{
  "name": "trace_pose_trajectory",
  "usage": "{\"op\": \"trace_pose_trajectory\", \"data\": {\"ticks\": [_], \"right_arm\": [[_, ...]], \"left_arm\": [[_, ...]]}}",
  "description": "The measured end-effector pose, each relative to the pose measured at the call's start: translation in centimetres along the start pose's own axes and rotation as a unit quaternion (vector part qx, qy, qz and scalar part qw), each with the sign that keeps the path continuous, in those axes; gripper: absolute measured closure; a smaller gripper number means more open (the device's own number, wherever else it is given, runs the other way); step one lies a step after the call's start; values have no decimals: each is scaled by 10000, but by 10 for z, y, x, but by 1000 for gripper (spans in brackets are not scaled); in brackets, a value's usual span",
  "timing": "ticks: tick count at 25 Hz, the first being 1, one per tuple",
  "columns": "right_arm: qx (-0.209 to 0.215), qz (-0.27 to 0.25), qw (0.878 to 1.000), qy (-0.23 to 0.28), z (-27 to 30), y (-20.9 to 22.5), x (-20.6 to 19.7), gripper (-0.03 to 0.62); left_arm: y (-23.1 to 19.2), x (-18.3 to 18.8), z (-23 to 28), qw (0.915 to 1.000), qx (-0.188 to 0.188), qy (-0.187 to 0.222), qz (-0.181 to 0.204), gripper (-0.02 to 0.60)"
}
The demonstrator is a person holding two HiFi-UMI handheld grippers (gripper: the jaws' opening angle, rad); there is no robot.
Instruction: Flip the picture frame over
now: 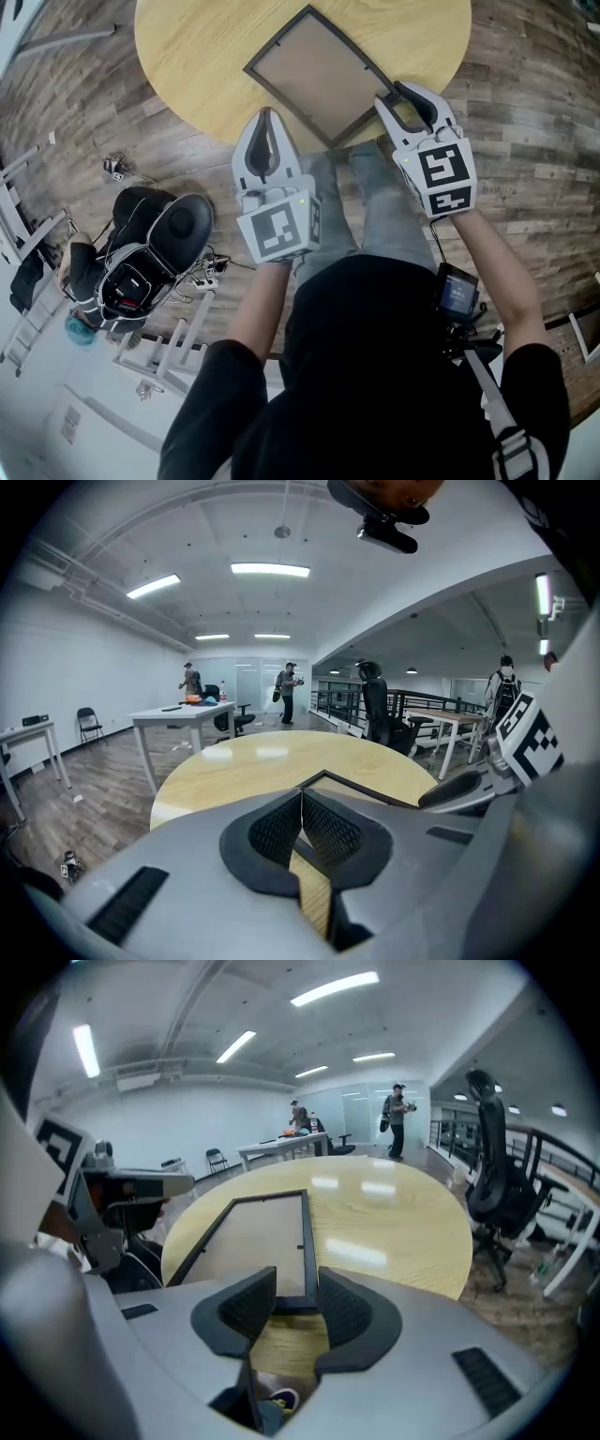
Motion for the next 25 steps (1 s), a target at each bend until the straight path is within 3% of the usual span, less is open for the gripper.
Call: {"op": "trace_pose_trajectory", "data": {"ticks": [7, 14, 16, 20, 25], "right_arm": [[-273, -1404, 9897, -50, 1, -16, 10, 459], [-488, -3102, 9493, 157, 6, -40, 20, 537], [-436, -3243, 9442, 379, 2, -43, 31, 559], [-257, -3141, 9458, 786, -12, -49, 56, 574], [-220, -2984, 9407, 1597, -69, -52, 118, 574]], "left_arm": [[-5, 0, -2, 10000, 17, -40, 10, 558], [-1, 21, -7, 9999, -24, 108, 67, 558], [3, 24, -6, 9997, -115, 189, 138, 558], [10, 35, -11, 9989, -286, 336, 167, 558], [23, 80, -41, 9972, -474, 569, 108, 558]]}}
Point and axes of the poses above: the fingertips, and each gripper's own axes: z forward along the fingers, y to its right, x out of its top, the point moved 6 cm from there along -z, backward along the fingers, and after that the axes turned 13 degrees about -x, right-handed, at the moved point
